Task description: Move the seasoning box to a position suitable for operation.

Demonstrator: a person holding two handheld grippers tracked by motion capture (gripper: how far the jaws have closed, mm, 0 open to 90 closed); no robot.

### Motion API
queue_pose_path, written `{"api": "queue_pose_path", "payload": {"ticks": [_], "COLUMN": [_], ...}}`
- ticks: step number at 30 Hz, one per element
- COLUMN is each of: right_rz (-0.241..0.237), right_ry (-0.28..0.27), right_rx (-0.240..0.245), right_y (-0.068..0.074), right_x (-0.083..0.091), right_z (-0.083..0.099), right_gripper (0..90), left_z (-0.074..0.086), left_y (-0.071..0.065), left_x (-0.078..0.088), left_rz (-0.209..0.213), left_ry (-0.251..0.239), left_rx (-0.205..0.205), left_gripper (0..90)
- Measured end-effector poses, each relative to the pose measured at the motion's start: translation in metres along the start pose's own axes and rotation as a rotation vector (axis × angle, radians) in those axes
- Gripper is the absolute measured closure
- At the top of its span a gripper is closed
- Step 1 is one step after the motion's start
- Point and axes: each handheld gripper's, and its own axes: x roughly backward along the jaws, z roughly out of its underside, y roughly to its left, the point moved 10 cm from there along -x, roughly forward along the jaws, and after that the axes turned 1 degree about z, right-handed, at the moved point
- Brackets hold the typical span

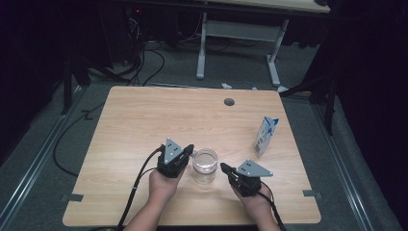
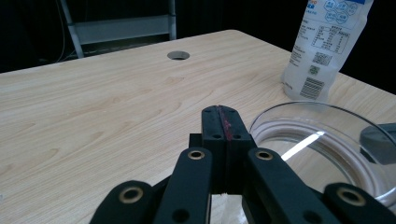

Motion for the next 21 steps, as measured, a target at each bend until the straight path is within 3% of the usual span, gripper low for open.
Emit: {"api": "queue_pose_path", "payload": {"ticks": [21], "right_rz": [-0.014], "right_ry": [-0.007], "right_rx": [0.02], "right_y": [0.0068], "right_x": [0.0], "right_z": [-0.0025], "right_gripper": [90.0], "left_z": [0.0014], "left_y": [0.002], "left_x": [-0.0001], "left_rz": [-0.003], "left_ry": [-0.001], "left_rx": [0.01], "left_gripper": [90.0]}}
